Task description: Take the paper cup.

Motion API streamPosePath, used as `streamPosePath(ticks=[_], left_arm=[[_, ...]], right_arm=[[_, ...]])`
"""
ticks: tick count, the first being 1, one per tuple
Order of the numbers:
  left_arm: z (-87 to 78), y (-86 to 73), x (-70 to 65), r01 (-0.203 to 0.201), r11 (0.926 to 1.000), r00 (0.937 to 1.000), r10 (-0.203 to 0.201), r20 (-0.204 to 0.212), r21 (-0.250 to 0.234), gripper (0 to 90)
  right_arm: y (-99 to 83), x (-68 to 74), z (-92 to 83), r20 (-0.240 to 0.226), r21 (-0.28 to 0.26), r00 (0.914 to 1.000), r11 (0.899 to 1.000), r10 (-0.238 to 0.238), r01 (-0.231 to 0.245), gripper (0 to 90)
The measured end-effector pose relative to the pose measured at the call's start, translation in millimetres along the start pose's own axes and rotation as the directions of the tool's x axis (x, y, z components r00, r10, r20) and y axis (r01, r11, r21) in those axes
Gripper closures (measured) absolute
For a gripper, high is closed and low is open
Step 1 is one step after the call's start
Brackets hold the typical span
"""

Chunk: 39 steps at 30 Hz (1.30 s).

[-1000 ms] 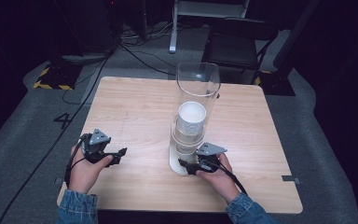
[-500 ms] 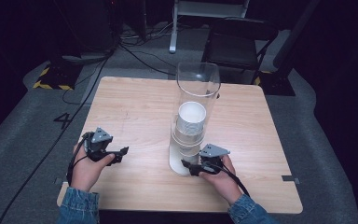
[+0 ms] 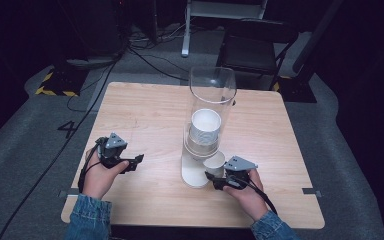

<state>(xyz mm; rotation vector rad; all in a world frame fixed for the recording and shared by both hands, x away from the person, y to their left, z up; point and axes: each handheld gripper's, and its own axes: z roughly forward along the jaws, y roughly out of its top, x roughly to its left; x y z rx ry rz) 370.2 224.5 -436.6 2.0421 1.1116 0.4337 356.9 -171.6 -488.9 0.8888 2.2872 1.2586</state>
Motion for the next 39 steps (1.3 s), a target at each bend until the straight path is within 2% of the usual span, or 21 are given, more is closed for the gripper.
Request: streamPosePath(ticks=[4, 10, 14, 18, 20, 24, 29, 33, 34, 39], left_arm=[[2.5, 2.0, 0.0, -0.003, 1.0, 1.0, 0.003, 0.008, 0.004, 23.1], [3.7, 2.7, 0.1, -0.005, 1.0, 0.9999, 0.005, 0.01, 0.002, 23.1], [3.1, 2.0, 0.4, 0.004, 1.0, 1.0, -0.004, 0.005, -0.001, 23.0], [2.2, 1.0, 0.8, -0.002, 1.0, 1.0, 0.002, 0.003, 0.004, 23.0], [2.4, 0.1, -0.1, 0.007, 1.0, 1.0, -0.007, 0.002, 0.005, 23.0], [1.8, -1.8, -0.3, 0.009, 0.9999, 1.0, -0.009, 0.0, 0.013, 23.0], [-0.2, -4.9, 0.0, 0.008, 0.9999, 0.9999, -0.008, -0.007, 0.015, 22.9], [-2.7, -7.9, -0.6, 0.014, 0.9997, 0.9999, -0.014, -0.008, 0.02, 22.8], [-3.7, -8.9, -0.7, 0.014, 0.9996, 0.9999, -0.014, -0.01, 0.025, 22.7], [-7.9, -15.1, -1.5, 0.005, 0.9991, 0.9998, -0.004, -0.017, 0.043, 22.0]], right_arm=[[-2.5, -3.9, -7.4, 0.018, 0.006, 0.9998, 1.0, -0.002, 0.002, 33.6], [-0.2, -12.7, -17.5, 0.053, -0.013, 0.9986, 1.0, -0.001, 0.002, 33.6], [2.7, -20.9, -23.4, 0.067, -0.036, 0.9974, 0.999, 0.026, -0.024, 33.6], [7.1, -32.6, -31.7, 0.083, -0.066, 0.9944, 0.996, 0.066, -0.06, 33.6], [9.5, -41.4, -36.3, 0.093, -0.078, 0.9915, 0.993, 0.092, -0.084, 33.5], [10.9, -50.6, -40.0, 0.102, -0.085, 0.989, 0.991, 0.107, -0.099, 33.5], [15.0, -64.2, -47.5, 0.11, -0.11, 0.9817, 0.984, 0.155, -0.143, 33.5], [17.1, -75.2, -51.9, 0.116, -0.115, 0.9769, 0.979, 0.18, -0.167, 33.5], [17.7, -80.8, -53.1, 0.12, -0.119, 0.9733, 0.976, 0.196, -0.182, 33.5], [18.5, -92.8, -54.3, 0.133, -0.113, 0.968, 0.974, 0.213, -0.199, 33.5]])
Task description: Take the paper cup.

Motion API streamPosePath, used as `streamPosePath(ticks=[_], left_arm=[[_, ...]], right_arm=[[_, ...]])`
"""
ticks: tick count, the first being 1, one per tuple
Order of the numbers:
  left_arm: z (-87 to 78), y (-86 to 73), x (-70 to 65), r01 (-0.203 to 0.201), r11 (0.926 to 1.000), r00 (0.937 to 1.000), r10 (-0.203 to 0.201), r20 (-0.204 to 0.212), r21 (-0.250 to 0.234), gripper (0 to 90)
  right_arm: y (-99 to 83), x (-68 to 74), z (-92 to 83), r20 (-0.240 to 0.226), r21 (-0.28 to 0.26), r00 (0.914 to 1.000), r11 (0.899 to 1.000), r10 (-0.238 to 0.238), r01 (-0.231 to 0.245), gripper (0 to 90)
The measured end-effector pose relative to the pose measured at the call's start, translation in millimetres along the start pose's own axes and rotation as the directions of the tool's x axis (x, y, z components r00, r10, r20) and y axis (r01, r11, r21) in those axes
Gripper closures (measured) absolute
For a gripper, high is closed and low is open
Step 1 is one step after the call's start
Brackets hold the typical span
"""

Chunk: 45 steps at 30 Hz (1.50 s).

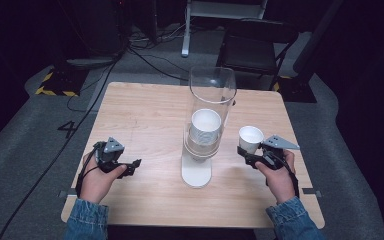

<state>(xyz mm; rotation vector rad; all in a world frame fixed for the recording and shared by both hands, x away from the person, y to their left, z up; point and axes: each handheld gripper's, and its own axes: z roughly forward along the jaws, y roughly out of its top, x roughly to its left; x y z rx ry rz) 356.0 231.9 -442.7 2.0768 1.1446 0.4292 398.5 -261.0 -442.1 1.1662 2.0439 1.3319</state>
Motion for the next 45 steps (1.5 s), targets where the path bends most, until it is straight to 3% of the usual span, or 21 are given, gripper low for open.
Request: streamPosePath(ticks=[7, 10, 16, 26, 34, 45], left_arm=[[-5.6, -9.9, 0.3, -0.005, 0.9996, 0.9998, 0.006, -0.017, 0.028, 21.2], [-6.3, -14.3, -0.9, -0.019, 0.9983, 0.9995, 0.02, -0.025, 0.055, 20.3], [-10.4, -20.9, -1.2, -0.018, 0.9981, 0.9993, 0.02, -0.032, 0.058, 20.1], [-14.2, -26.0, 0.2, -0.01, 0.9976, 0.9994, 0.013, -0.033, 0.068, 20.1], [-12.1, -25.5, -0.9, -0.011, 0.9976, 0.9996, 0.013, -0.025, 0.069, 20.1], [-10.3, -23.7, -1.2, -0.023, 0.9969, 0.9995, 0.025, -0.02, 0.075, 20.1]], right_arm=[[3.2, -19.6, 2.3, 0.059, 0.012, 0.9981, 1.0, 0.017, -0.018, 33.3], [3.4, -27.1, 3.9, 0.065, 0.013, 0.9971, 0.999, 0.041, -0.042, 33.3], [1.8, -40.8, 9.5, 0.093, 0.043, 0.9944, 0.998, 0.051, -0.055, 33.2], [-7.8, -54.4, 26.0, 0.141, 0.073, 0.9899, 0.997, 0.016, -0.027, 33.0], [-18.5, -66.5, 31.2, 0.156, 0.077, 0.9855, 0.994, 0.068, -0.081, 32.6], [-25.3, -70.5, 33.3, 0.173, 0.133, 0.9837, 0.988, 0.049, -0.073, 32.5]])
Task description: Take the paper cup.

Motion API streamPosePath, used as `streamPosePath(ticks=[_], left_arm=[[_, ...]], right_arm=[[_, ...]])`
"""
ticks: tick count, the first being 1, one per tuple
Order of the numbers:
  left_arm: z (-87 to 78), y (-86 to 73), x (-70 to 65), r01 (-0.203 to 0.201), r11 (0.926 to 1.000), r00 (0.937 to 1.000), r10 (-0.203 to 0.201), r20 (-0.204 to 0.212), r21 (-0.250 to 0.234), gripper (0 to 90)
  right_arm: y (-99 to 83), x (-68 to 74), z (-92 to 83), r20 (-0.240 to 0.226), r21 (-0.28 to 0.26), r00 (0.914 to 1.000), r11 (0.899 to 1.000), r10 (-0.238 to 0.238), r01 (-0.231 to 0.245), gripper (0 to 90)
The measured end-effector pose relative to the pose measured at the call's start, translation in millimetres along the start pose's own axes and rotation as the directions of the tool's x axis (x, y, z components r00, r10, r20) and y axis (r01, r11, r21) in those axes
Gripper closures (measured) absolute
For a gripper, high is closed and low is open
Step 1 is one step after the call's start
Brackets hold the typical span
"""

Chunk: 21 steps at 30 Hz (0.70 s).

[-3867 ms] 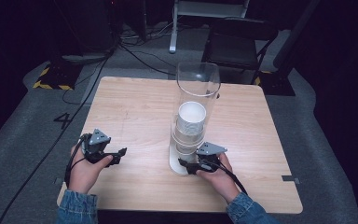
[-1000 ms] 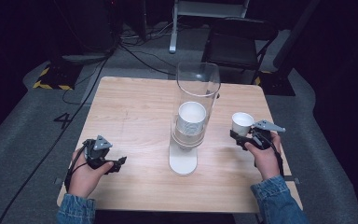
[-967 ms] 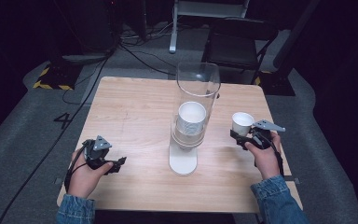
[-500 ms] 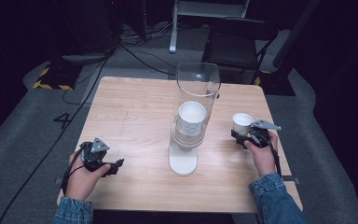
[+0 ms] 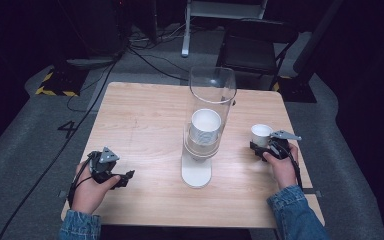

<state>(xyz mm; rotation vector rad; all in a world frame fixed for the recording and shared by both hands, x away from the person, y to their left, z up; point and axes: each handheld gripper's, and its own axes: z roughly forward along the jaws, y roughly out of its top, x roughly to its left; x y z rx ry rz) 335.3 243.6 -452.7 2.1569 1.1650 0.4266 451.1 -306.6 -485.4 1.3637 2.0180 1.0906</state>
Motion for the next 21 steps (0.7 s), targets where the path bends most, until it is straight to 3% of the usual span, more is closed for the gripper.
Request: streamPosePath(ticks=[21], left_arm=[[4.1, 3.9, -0.8, -0.009, 1.0, 0.9999, 0.009, 0.008, 0.0, 20.1]], right_arm=[[-7.1, 0.3, 2.7, -0.008, 0.077, 0.9999, 0.997, -0.014, 0.015, 32.1]])
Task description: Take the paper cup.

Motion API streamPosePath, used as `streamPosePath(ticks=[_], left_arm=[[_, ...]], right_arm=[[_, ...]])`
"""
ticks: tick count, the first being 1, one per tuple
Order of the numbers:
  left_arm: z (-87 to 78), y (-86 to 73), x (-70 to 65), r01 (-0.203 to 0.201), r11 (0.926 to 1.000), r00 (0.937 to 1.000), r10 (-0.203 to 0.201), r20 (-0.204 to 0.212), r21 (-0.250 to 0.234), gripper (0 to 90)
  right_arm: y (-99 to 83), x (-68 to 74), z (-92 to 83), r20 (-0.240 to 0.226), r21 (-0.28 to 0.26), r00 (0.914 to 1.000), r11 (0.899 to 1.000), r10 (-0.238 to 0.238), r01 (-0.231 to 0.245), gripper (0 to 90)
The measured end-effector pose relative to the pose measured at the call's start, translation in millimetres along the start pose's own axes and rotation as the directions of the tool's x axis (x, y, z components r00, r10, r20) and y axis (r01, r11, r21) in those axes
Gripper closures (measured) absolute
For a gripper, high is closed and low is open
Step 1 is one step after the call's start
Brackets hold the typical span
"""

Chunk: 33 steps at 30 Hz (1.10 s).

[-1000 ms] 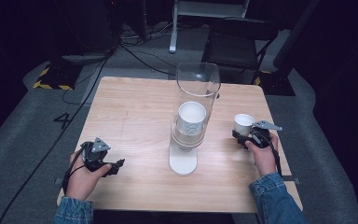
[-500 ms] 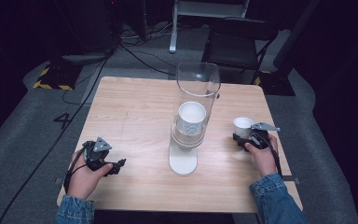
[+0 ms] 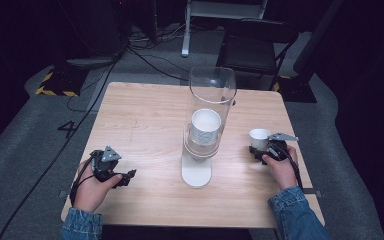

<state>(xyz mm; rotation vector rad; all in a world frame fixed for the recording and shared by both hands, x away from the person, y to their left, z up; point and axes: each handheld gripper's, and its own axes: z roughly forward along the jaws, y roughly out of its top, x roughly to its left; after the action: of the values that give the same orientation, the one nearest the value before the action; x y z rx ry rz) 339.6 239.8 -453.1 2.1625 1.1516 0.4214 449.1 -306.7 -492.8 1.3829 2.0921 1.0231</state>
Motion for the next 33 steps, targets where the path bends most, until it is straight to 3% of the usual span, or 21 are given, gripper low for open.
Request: streamPosePath(ticks=[7, 13, 17, 33], left_arm=[[1.8, 1.8, -0.6, 0.001, 1.0, 1.0, -0.001, 0.005, -0.002, 20.1], [2.5, 3.6, -0.3, -0.01, 0.9999, 0.9999, 0.01, 0.01, 0.003, 20.1], [2.8, 4.4, -0.4, -0.001, 1.0, 0.9999, 0.001, 0.01, -0.004, 20.1], [-4.3, 4.4, 0.6, 0.01, 0.9994, 0.9998, -0.01, 0.017, -0.032, 20.1]], right_arm=[[-3.4, -0.2, 1.6, -0.002, 0.028, 1.0, 1.0, -0.008, 0.008, 31.0], [-5.2, -1.2, 0.2, 0.017, 0.02, 0.9998, 1.0, -0.005, 0.005, 19.1], [-4.7, -1.0, -4.4, 0.014, 0.005, 0.9999, 1.0, 0.0, 0.0, 16.5], [1.8, -3.2, -59.8, -0.032, -0.037, 0.9995, 0.999, 0.001, -0.002, 16.4]])
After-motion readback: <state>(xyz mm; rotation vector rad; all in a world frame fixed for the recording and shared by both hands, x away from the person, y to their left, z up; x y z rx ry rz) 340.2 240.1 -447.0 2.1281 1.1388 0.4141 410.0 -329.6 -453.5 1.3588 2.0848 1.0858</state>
